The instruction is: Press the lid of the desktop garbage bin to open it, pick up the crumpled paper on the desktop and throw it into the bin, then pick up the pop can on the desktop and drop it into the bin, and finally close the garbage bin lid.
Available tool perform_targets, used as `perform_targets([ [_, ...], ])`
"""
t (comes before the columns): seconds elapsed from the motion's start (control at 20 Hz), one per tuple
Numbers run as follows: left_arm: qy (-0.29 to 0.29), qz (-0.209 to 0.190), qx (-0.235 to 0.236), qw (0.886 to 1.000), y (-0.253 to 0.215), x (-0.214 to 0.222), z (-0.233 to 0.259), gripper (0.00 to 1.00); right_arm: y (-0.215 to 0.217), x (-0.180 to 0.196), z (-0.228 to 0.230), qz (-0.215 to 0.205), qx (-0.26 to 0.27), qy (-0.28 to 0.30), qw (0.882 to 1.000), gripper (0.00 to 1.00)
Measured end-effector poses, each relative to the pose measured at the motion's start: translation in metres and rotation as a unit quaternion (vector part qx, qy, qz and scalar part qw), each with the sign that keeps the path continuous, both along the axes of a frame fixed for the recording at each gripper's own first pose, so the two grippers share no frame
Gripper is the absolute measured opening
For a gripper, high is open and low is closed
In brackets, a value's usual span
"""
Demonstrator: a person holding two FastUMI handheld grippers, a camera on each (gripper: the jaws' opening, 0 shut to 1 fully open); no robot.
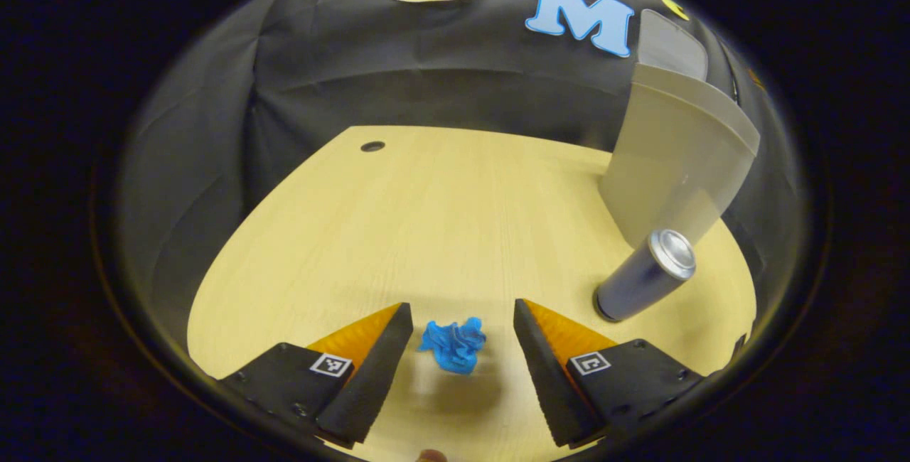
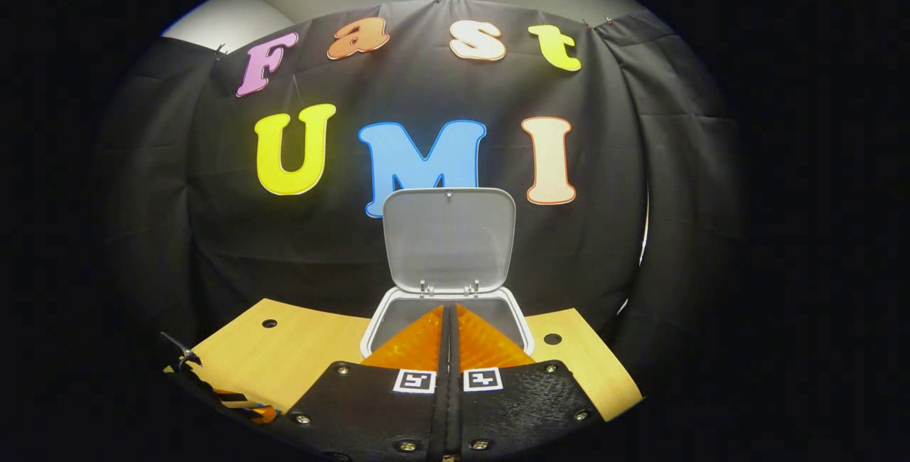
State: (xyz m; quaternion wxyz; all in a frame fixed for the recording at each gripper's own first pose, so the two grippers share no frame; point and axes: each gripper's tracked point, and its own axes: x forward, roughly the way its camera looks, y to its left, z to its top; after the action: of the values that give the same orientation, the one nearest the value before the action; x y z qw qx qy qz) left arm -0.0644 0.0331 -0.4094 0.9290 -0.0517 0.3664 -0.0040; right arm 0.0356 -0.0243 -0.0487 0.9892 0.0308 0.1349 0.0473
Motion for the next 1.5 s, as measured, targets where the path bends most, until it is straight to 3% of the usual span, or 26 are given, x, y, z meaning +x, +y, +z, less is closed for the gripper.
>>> perform_targets([
  [0.15,0.020,0.003,0.005,1.000,0.006,-0.001,-0.015,1.00,-0.001,0.004,-0.004,-0.002,0.000,0.005,1.000,0.00],
  [0.2,0.025,0.001,0.005,1.000,0.007,-0.003,-0.018,0.96,-0.002,0.005,-0.005,-0.002,0.000,0.007,1.000,0.00],
  [0.45,0.048,-0.012,0.006,0.999,0.012,-0.012,-0.034,1.00,-0.003,0.007,-0.014,-0.007,0.005,0.018,1.000,0.00],
  [0.5,0.056,-0.013,0.012,0.998,0.015,-0.015,-0.039,0.96,-0.003,0.008,-0.015,-0.008,0.006,0.020,1.000,0.00],
  [0.8,0.044,-0.013,0.035,0.998,0.014,-0.013,-0.044,1.00,-0.008,0.006,-0.022,-0.016,0.012,0.028,0.999,0.00],
  [0.9,0.043,-0.005,0.040,0.998,0.023,-0.010,-0.042,0.94,-0.008,0.005,-0.023,-0.016,0.015,0.030,0.999,0.00],
  [1.1,0.041,0.000,0.063,0.997,0.025,-0.005,-0.040,0.56,-0.006,0.001,-0.027,-0.012,0.012,0.033,0.999,0.00],
  [1.25,0.044,0.011,0.056,0.997,0.029,0.000,-0.039,0.43,-0.007,-0.001,-0.028,-0.012,0.012,0.035,0.999,0.00],
  [1.5,0.004,0.011,0.064,0.998,0.035,0.024,-0.004,0.43,-0.010,0.000,-0.028,-0.013,0.014,0.034,0.999,0.00],
])
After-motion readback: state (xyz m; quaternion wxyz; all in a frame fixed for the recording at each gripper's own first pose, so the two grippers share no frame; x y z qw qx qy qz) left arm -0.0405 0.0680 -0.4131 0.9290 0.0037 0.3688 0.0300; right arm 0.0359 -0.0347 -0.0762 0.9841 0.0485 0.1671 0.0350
